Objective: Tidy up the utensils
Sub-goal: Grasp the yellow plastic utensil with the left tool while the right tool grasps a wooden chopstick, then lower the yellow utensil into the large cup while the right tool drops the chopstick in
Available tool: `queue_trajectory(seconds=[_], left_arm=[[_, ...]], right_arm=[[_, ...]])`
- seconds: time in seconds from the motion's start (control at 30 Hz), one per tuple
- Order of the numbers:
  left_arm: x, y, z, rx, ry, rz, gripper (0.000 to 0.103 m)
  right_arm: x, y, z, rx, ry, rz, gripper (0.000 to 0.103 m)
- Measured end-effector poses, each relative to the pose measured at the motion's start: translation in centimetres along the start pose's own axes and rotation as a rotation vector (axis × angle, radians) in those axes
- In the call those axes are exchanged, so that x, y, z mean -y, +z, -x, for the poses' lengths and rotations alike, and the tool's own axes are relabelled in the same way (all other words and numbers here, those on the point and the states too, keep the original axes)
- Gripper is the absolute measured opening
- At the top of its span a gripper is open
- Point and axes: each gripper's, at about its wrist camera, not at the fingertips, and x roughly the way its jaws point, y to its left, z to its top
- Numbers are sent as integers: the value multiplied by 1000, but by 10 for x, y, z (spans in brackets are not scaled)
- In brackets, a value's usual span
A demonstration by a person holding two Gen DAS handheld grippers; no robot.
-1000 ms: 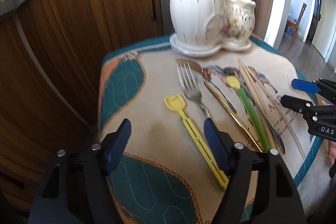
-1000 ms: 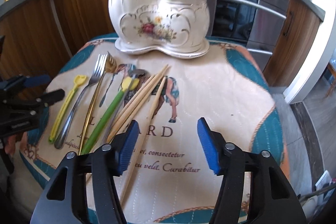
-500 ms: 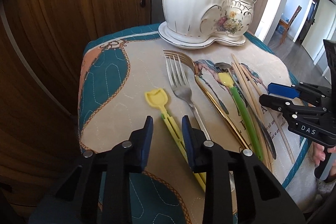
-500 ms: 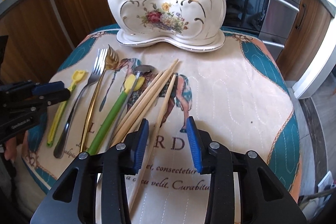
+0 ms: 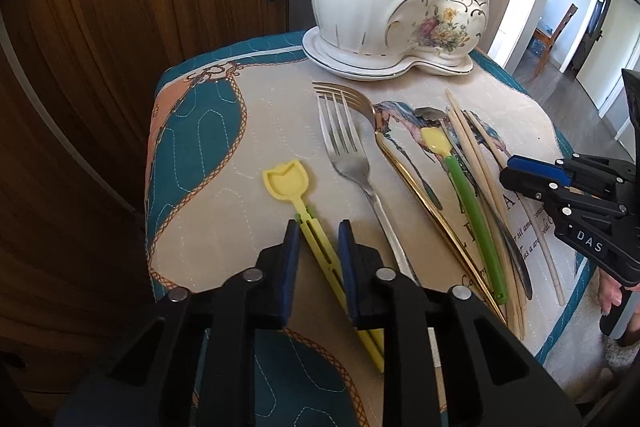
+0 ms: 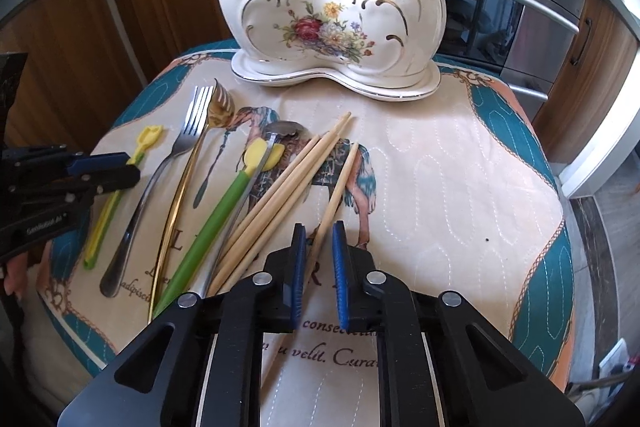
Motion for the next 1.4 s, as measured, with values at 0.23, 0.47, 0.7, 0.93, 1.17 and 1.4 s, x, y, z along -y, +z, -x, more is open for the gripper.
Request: queue_trajectory(seconds=[0.23,0.47,0.7,0.93,1.17,1.4], left_arm=[[-2,0,-2,9,16,-3,9],[-5,-1,13,60,-10,-6,9],[0,26,64,283,-88,-23,9],[5,95,98,493,-175,-13,9],[8,167,92,608,-260,48,9],[5,204,61,626,-298,103,9]], right_arm=[[2,-2,2,17,10,-14,6],[10,-1,21,96,26,-41,6],[23,20,75,336,87,-67,6],[47,81,110,579,93,-122,6],[75,145,99,692,179,-240,6],[87,177,64,746,158,-304,6]])
